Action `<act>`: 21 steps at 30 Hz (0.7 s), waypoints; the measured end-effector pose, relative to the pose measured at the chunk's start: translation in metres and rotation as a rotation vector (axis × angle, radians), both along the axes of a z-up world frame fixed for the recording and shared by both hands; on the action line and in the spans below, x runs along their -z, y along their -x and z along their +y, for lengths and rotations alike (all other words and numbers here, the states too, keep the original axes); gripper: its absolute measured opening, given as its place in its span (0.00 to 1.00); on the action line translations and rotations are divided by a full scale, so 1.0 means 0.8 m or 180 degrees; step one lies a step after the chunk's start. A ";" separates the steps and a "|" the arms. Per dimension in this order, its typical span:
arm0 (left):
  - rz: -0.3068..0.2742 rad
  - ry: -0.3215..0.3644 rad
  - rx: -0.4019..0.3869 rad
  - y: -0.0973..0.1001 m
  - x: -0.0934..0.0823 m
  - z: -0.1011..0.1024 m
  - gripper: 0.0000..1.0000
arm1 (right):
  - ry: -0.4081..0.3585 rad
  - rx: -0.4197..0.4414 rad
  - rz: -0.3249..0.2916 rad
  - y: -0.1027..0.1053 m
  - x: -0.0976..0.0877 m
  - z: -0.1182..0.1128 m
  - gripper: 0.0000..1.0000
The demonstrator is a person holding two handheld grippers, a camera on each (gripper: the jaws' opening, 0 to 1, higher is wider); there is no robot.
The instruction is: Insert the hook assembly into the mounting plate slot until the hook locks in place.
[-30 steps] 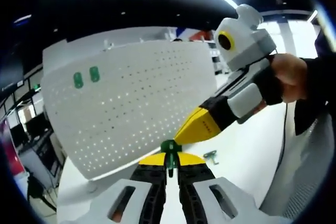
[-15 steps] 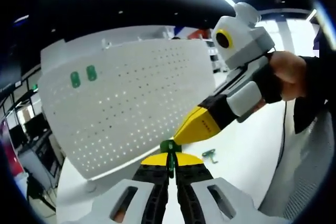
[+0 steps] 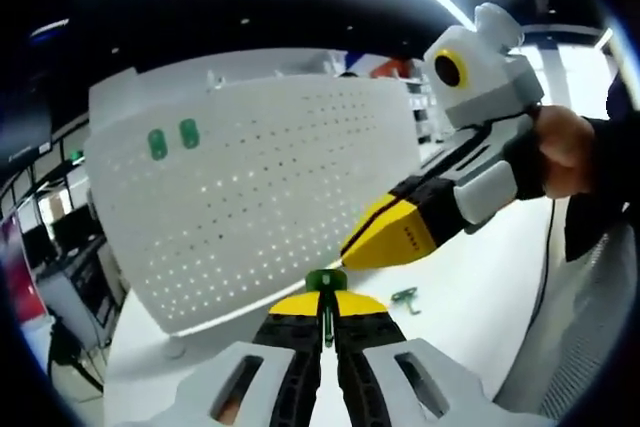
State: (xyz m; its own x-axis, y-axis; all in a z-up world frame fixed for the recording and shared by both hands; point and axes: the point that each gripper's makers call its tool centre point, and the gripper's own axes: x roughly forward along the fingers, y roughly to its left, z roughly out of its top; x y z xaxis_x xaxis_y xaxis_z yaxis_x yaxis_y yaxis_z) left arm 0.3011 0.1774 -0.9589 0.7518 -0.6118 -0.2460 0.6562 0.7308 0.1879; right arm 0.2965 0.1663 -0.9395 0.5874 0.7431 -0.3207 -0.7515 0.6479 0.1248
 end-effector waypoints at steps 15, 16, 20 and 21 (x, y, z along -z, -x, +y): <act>-0.0014 0.0042 0.0046 0.005 -0.004 -0.005 0.03 | 0.0147 0.0034 -0.0061 -0.003 0.005 0.001 0.00; -0.0008 0.0037 0.0051 0.005 -0.003 -0.006 0.03 | 0.0137 0.0022 -0.0051 -0.003 0.005 0.002 0.00; 0.0002 0.0042 0.0063 0.005 -0.003 -0.007 0.02 | 0.0138 0.0040 -0.0050 -0.004 0.006 0.001 0.00; 0.0008 0.0048 0.0067 0.005 -0.003 -0.007 0.02 | 0.0142 0.0044 -0.0051 -0.004 0.006 0.001 0.00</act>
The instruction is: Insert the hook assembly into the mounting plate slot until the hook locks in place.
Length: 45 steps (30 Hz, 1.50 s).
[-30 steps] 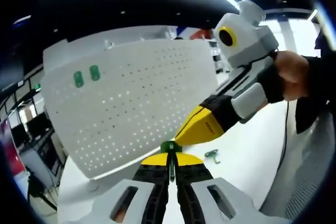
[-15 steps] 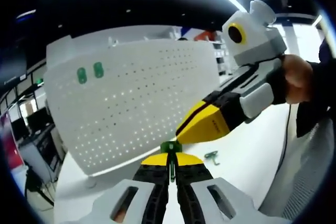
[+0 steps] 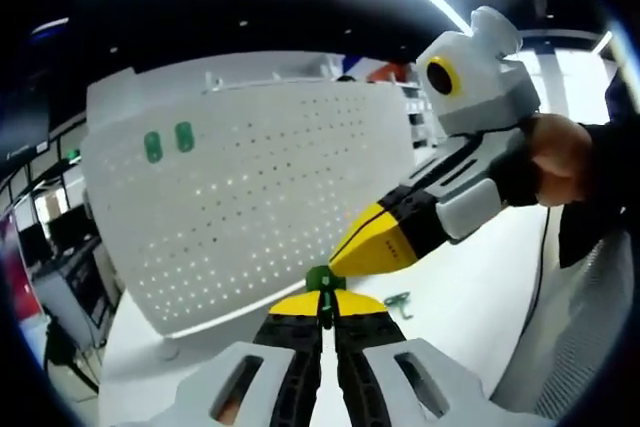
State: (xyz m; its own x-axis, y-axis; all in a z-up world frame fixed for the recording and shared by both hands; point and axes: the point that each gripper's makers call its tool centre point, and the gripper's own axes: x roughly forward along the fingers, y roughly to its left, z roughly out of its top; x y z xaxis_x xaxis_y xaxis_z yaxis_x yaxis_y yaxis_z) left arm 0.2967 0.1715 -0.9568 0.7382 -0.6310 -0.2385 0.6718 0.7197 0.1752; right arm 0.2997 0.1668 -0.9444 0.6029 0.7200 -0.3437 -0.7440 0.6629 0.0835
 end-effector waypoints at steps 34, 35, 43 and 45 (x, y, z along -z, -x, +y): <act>0.0113 0.0209 -0.0153 -0.007 -0.002 0.009 0.02 | -0.0134 0.0441 -0.0318 -0.002 0.001 -0.042 0.39; 0.0119 0.0226 -0.0165 -0.007 -0.002 0.009 0.02 | -0.0111 0.0455 -0.0359 -0.001 0.002 -0.044 0.40; 0.0206 0.0225 -0.0207 -0.010 -0.001 0.008 0.02 | -0.0200 0.0623 -0.0441 -0.005 0.001 -0.062 0.42; 0.0196 0.0239 -0.0214 -0.012 -0.007 0.008 0.02 | -0.0233 0.0661 -0.0463 -0.008 -0.004 -0.067 0.42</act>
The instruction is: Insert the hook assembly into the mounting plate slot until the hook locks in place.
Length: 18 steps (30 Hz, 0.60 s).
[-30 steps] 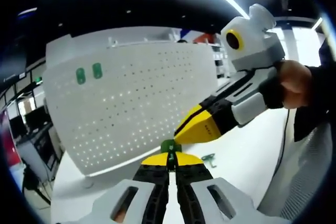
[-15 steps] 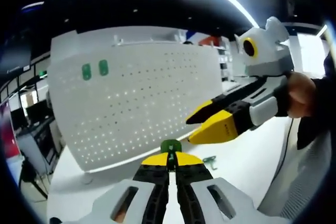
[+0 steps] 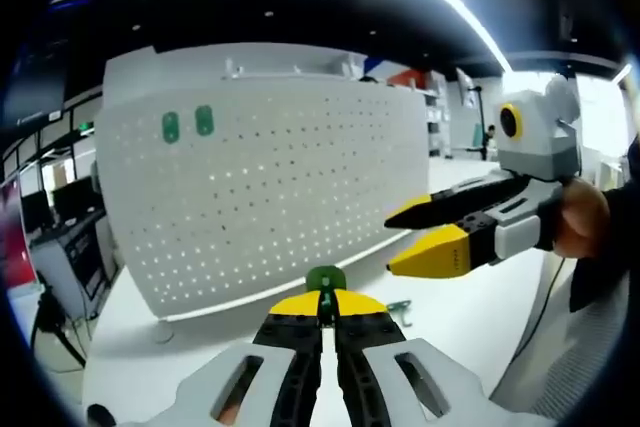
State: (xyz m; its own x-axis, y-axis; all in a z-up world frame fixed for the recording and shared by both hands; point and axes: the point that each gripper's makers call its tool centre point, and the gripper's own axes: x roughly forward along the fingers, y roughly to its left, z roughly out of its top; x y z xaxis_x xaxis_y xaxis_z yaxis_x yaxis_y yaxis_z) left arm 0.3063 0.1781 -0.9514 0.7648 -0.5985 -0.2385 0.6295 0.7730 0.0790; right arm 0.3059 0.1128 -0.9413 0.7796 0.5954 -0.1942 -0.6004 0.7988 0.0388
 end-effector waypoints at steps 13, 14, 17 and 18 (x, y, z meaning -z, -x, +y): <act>-0.0198 0.0142 -0.0099 -0.011 -0.048 0.000 0.02 | 0.0087 -0.0037 -0.0017 -0.001 0.004 0.001 0.42; -0.0211 0.0157 -0.0115 -0.011 -0.052 0.001 0.02 | 0.0093 -0.0042 -0.0012 0.000 0.005 0.002 0.42; -0.0284 0.0227 -0.0163 -0.014 -0.071 0.005 0.02 | 0.0099 -0.0065 -0.0026 0.004 0.002 0.006 0.42; -0.0295 0.0223 -0.0168 -0.015 -0.073 0.005 0.02 | 0.0083 -0.0057 -0.0059 0.004 -0.002 0.006 0.42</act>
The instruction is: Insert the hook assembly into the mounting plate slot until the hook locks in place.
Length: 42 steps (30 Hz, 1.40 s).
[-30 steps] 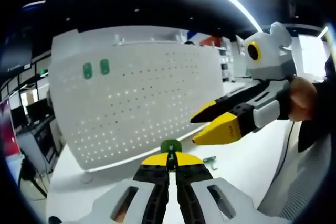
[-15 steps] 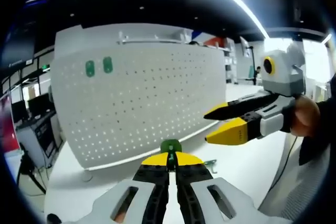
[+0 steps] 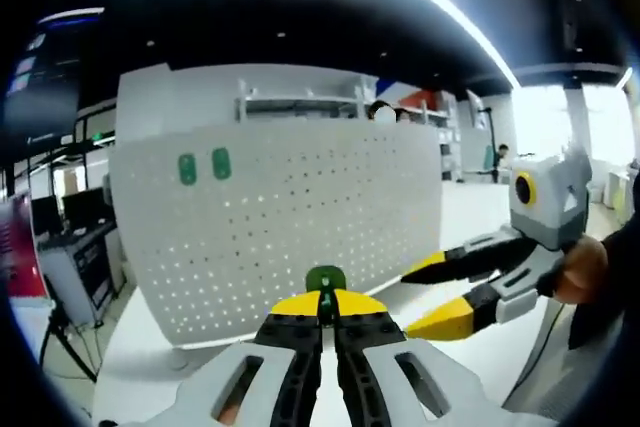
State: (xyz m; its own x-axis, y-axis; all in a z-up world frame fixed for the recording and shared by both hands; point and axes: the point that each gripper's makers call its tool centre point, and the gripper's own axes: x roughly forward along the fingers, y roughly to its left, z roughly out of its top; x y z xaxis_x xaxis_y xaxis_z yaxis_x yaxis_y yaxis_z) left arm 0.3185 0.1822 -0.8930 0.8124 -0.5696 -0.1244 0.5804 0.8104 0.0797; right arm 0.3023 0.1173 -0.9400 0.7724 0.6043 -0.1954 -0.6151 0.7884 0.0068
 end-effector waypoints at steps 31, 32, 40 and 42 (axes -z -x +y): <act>-0.0416 0.0380 -0.0288 -0.132 -0.121 -0.050 0.02 | -0.0230 0.0307 -0.0178 -0.012 -0.035 -0.051 0.47; -0.0433 0.0401 -0.0311 -0.138 -0.124 -0.051 0.02 | -0.0254 0.0312 -0.0198 -0.012 -0.039 -0.052 0.48; -0.0493 0.0448 -0.0461 -0.178 -0.134 -0.058 0.02 | -0.0342 0.0321 -0.0240 -0.011 -0.049 -0.056 0.48; -0.0502 0.0478 -0.0513 -0.187 -0.135 -0.057 0.02 | -0.0346 0.0324 -0.0233 -0.010 -0.047 -0.057 0.48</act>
